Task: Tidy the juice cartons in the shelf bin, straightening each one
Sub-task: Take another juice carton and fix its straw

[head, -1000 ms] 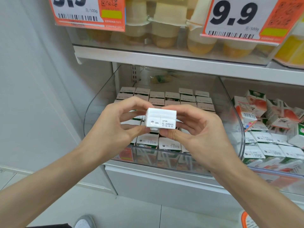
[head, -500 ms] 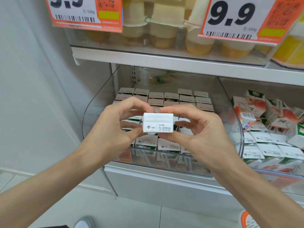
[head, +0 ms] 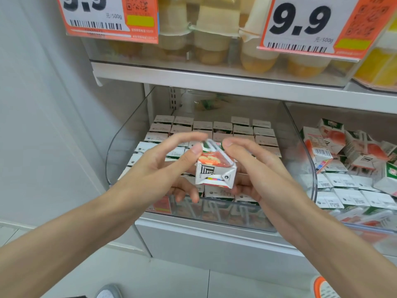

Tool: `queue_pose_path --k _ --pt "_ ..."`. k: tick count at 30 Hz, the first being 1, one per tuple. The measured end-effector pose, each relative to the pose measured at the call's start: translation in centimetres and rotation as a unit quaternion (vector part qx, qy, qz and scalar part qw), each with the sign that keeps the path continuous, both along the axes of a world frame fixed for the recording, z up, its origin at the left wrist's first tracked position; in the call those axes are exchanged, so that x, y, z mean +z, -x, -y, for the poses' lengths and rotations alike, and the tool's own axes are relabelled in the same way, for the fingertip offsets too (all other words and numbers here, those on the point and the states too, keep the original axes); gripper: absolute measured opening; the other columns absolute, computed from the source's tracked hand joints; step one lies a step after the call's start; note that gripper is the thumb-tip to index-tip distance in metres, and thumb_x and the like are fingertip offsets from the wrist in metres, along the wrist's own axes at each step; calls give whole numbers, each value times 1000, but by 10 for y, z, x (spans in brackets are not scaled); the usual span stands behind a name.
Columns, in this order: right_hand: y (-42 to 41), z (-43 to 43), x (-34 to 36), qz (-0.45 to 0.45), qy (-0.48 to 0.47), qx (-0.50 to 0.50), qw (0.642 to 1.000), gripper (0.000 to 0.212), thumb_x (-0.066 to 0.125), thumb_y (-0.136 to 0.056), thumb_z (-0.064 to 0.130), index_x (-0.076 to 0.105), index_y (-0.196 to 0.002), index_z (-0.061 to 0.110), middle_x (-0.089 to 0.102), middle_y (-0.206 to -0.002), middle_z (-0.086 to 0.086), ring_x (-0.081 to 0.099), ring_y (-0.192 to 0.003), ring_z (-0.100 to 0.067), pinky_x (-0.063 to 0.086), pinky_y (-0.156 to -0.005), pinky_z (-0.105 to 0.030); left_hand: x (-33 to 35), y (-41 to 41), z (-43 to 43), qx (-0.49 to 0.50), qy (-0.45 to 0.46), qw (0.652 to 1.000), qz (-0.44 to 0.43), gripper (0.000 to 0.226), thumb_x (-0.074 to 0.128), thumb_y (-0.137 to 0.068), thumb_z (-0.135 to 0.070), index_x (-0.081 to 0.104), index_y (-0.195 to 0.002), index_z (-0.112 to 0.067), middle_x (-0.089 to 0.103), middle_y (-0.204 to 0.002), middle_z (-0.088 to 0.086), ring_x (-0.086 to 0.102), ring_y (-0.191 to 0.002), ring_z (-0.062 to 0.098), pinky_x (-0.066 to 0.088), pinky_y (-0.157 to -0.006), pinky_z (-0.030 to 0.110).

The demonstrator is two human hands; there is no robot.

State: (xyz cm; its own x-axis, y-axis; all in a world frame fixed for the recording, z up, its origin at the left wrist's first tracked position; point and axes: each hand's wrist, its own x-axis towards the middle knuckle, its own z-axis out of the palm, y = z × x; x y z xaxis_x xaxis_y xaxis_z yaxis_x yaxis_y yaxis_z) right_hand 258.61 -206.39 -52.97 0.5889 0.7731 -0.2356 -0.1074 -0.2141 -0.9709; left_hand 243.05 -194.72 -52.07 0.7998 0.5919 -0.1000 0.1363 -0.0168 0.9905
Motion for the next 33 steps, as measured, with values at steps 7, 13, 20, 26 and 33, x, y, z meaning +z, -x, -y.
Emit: queue_pose_path --k 7,13,20,26,33 --pt "-3 -7 -1 -45 11 18 999 50 62 -100 52 78 -109 6 72 -72 -13 60 -52 -19 41 -45 -22 1 1 -4 3 71 997 -9 39 58 -92 -56 76 -122 -40 76 -90 3 53 -51 16 44 -53 20" --pt "-2 -5 3 -48 16 34 998 45 61 -102 49 78 -114 10 79 -83 -16 67 -58 -19 42 -48 -22 -1 -2 -9 27 102 994 1 36 63 -88 -53 83 -108 -31 77 -83 6 60 -54 16 48 -50 20" --pt "-4 -1 6 -27 -24 14 999 23 70 -99 31 72 -120 22 81 -88 -14 77 -74 -21 48 -62 -30 -6 -3 -13 9 66 998 -15 29 53 -107 -37 75 -122 -47 81 -111 1 77 -84 19 57 -64 26" --pt "-15 5 5 164 -71 54 982 39 76 -94 10 65 -120 37 82 -101 6 79 -90 -16 65 -85 -36 -17 -3 -19 -15 -96 995 -8 55 73 -96 -27 54 -144 -46 80 -115 -8 78 -102 13 61 -96 32" --pt "-26 8 -3 318 -129 134 930 42 81 -92 17 68 -129 29 77 -118 15 72 -115 -12 58 -99 -35 -25 -9 -25 -4 -215 976 36 46 86 -84 -10 72 -123 -31 78 -115 -18 73 -111 4 59 -98 29"
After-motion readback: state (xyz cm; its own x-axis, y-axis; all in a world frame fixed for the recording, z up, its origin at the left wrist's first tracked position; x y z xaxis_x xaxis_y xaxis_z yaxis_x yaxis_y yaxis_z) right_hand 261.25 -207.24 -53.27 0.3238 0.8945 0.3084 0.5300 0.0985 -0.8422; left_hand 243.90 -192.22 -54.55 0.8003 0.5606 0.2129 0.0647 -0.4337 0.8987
